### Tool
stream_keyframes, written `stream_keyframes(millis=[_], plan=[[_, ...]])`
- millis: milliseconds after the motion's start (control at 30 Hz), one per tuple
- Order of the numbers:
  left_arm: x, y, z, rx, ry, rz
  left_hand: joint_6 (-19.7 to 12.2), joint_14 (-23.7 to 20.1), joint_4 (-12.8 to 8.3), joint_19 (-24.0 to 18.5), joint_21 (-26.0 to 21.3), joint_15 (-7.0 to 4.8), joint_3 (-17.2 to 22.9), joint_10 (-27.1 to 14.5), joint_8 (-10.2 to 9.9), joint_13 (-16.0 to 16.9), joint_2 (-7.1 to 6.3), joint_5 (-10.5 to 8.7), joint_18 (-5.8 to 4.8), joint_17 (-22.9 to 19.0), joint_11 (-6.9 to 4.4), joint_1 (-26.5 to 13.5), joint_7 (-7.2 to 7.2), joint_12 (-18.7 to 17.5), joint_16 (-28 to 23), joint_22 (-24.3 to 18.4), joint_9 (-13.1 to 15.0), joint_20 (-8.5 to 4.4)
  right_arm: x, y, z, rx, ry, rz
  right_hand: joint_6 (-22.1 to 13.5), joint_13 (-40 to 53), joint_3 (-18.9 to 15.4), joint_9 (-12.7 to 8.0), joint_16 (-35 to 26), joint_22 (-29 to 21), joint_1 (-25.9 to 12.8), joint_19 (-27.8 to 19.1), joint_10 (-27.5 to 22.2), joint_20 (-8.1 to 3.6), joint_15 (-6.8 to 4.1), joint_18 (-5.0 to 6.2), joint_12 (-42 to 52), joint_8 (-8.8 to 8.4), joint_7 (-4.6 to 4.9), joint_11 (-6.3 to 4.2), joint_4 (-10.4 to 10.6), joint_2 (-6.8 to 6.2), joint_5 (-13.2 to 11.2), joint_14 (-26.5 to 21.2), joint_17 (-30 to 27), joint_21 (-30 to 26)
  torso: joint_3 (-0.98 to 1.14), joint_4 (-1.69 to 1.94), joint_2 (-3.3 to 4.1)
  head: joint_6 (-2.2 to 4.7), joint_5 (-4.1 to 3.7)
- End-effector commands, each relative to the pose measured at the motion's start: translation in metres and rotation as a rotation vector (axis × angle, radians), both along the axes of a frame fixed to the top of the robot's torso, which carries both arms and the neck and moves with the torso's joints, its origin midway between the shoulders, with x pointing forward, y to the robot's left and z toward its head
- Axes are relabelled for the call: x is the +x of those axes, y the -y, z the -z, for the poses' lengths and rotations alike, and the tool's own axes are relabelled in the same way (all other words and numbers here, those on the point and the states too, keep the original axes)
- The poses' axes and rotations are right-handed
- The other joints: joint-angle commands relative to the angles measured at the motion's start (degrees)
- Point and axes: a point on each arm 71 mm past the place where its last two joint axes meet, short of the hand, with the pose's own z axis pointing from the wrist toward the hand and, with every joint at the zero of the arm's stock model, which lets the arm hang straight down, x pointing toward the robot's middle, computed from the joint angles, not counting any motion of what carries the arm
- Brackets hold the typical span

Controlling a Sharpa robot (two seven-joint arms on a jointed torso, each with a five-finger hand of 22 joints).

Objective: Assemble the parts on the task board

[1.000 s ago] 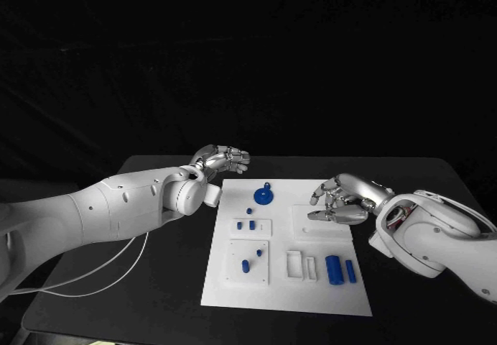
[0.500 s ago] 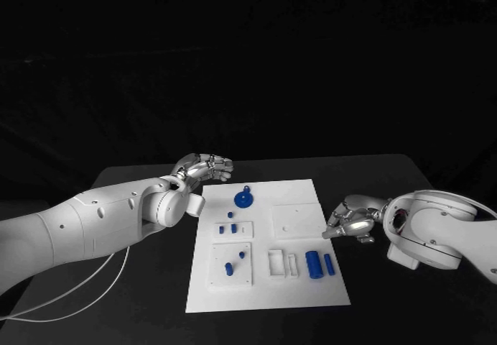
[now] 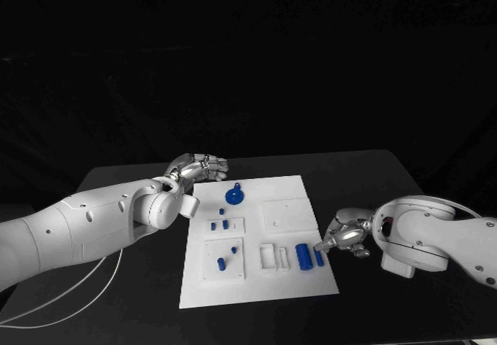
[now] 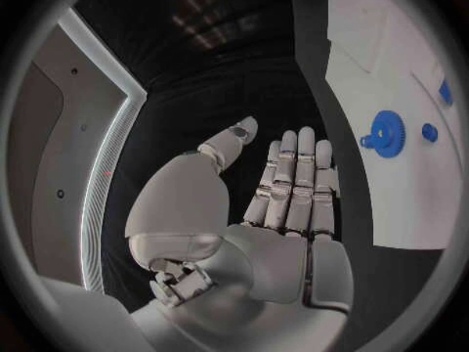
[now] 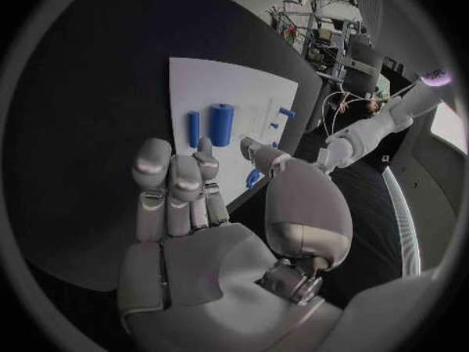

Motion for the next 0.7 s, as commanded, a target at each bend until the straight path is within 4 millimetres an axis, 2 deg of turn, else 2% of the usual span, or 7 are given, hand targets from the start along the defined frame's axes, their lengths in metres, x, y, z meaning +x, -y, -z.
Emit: stream_keyframes(millis=[33,67,100,133,267,533,700], plan=[[-0.002,0.004,-0.001,-0.013,0.015,0.028,-0.3,0.5,0.3,0.2,-0.3,0.09,-0.2,0.3,0.4,-0.1,0.07,-0.2,0.88,0.1,-0.09,-0.5,0.07,0.2,-0.3,0.1,-0.1,0.0,-0.001,-0.007,0.002,-0.017,-0.004,-0.01,0.5,0.1,0.0,0.1,0.3,1.3,-0.4,-0.2,0.1,-0.05,-0.36,6.12,0.3,0.25,0.16,-0.3,0.5,0.02,-0.3,-0.2,0.1,0.4,-0.35,-0.05,-0.34,-0.42,-0.08],[-0.002,0.005,-0.001,-0.014,0.015,0.029,-0.3,0.5,0.3,0.2,-0.3,0.09,-0.2,0.3,0.4,-0.1,0.07,-0.21,0.88,0.1,-0.09,-0.6,0.07,0.2,-0.4,0.1,-0.1,0.0,-0.001,-0.009,0.003,-0.02,-0.003,-0.014,0.5,0.1,0.0,0.1,0.4,1.3,-0.5,-0.2,0.2,-0.06,-0.37,6.12,0.3,0.26,0.14,-0.32,0.5,0.03,-0.3,-0.2,0.1,0.5,-0.39,-0.02,-0.36,-0.47,-0.11],[-0.003,0.005,-0.001,-0.014,0.014,0.031,-0.3,0.5,0.4,0.2,-0.4,0.09,-0.2,0.3,0.4,-0.1,0.08,-0.21,0.88,0.1,-0.09,-0.6,0.07,0.2,-0.4,0.1,-0.1,0.0,0.0,-0.01,0.004,-0.027,0.0,-0.02,0.5,0.2,-0.1,0.2,0.4,1.3,-0.6,-0.2,0.2,-0.06,-0.38,6.12,0.4,0.26,0.13,-0.34,0.5,0.0,-0.3,-0.2,0.2,0.5,-0.83,1.7,0.11,-0.11,-1.85],[-0.003,0.006,-0.001,-0.015,0.014,0.033,-0.3,0.5,0.4,0.2,-0.4,0.09,-0.2,0.3,0.4,-0.1,0.09,-0.21,0.87,0.1,-0.08,-0.6,0.07,0.2,-0.4,0.1,-0.1,0.0,0.0,-0.011,0.006,-0.027,-0.003,-0.021,0.5,0.2,-0.1,0.2,0.5,1.3,-0.7,-0.2,0.2,-0.06,-0.39,6.12,0.4,0.22,0.13,-0.34,0.6,0.01,-0.3,-0.2,0.2,0.6,-1.65,4.83,0.94,0.7,-5.15],[-0.004,0.006,-0.001,-0.017,0.013,0.036,-0.4,0.5,0.4,0.2,-0.4,0.1,-0.3,0.3,0.4,-0.1,0.12,-0.22,0.87,0.2,-0.08,-0.7,0.07,0.2,-0.4,0.1,-0.1,0.0,-0.001,-0.018,0.011,-0.033,-0.012,-0.034,0.5,0.3,-0.2,0.3,0.5,1.2,-0.9,-0.2,0.3,-0.07,-0.39,6.12,0.4,0.16,0.12,-0.35,0.8,0.06,-0.3,-0.2,0.3,0.7,-1.75,4.91,1.04,0.61,-5.18],[-0.004,0.005,-0.001,-0.018,0.011,0.038,-0.4,0.5,0.6,0.1,-0.5,0.11,-0.4,0.3,0.3,-0.2,0.14,-0.27,0.85,0.4,-0.06,-1.1,0.1,0.1,-0.6,0.2,-0.1,0.01,0.002,-0.029,0.02,-0.055,0.0,-0.057,0.3,0.5,-0.3,0.3,0.6,1.2,-1.3,-0.2,0.3,-0.08,-0.37,6.12,0.4,-0.01,0.15,-0.32,1.0,-0.02,-0.3,-0.2,0.4,0.9,-1.67,4.81,1.08,0.11,-4.77],[-0.005,0.006,-0.001,-0.019,0.011,0.04,-0.5,0.5,0.7,0.1,-0.5,0.11,-0.5,0.3,0.3,-0.2,0.14,-0.28,0.85,0.5,-0.06,-1.2,0.1,0.1,-0.7,0.2,-0.1,0.01,0.003,-0.03,0.024,-0.079,-0.007,-0.073,0.2,0.5,-0.4,0.4,0.6,1.2,-1.5,-0.3,0.3,-0.08,-0.35,6.12,0.4,-0.09,0.18,-0.3,1.1,-0.13,-0.3,-0.2,0.5,1.0,-1.7,4.77,1.06,-0.08,-4.63]])
